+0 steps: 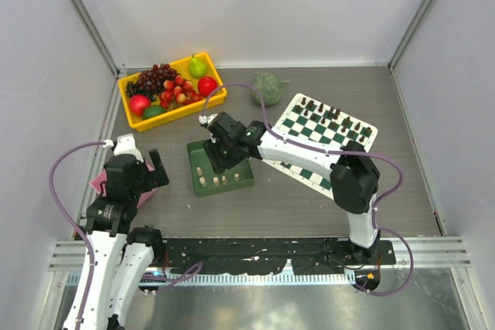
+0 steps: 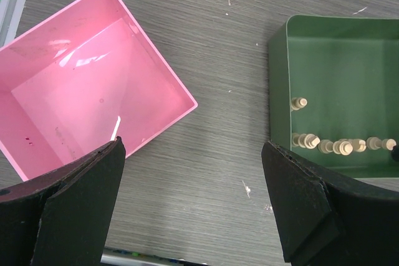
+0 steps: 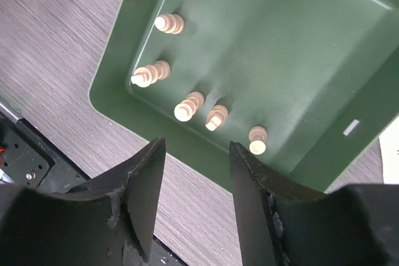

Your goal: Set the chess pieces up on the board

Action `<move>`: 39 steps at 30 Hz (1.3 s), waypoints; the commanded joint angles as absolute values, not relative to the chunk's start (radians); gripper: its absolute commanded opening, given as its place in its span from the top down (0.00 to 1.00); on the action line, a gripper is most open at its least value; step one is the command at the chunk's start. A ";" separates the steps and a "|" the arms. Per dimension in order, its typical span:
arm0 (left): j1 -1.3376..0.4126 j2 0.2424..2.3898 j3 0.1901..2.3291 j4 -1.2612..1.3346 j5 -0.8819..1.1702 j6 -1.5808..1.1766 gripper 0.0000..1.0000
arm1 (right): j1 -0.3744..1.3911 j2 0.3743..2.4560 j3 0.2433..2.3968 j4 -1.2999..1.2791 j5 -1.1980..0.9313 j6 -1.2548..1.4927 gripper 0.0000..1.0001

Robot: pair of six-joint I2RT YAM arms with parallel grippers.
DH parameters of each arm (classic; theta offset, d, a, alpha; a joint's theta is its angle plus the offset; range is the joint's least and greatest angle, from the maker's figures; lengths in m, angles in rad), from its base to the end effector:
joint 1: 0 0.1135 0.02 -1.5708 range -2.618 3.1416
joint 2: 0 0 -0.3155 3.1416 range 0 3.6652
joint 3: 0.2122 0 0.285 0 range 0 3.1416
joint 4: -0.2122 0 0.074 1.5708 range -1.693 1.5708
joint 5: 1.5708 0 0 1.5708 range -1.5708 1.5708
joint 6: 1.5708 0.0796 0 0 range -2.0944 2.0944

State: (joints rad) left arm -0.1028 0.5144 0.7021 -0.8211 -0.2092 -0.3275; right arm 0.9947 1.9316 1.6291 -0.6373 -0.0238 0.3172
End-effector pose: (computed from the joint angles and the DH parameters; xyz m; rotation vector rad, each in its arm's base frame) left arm 0.1313 0.0031 0.2898 -0.3604 2.1584 -0.0121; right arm 0.2740 0.4252 0.2590 -0.8745 2.4517 0.5427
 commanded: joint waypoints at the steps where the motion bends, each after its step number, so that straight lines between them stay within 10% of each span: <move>1: -0.103 0.529 0.716 -0.802 -0.215 -0.318 0.01 | 1.012 1.944 1.648 -0.638 -0.100 0.298 0.51; 19: -0.103 0.538 0.719 -0.805 -0.215 -0.318 0.01 | 1.037 2.028 1.759 -0.647 -0.144 0.287 0.37; 39: -0.103 0.538 0.719 -0.805 -0.212 -0.318 0.01 | 1.080 2.125 1.835 -0.627 -0.104 0.295 0.48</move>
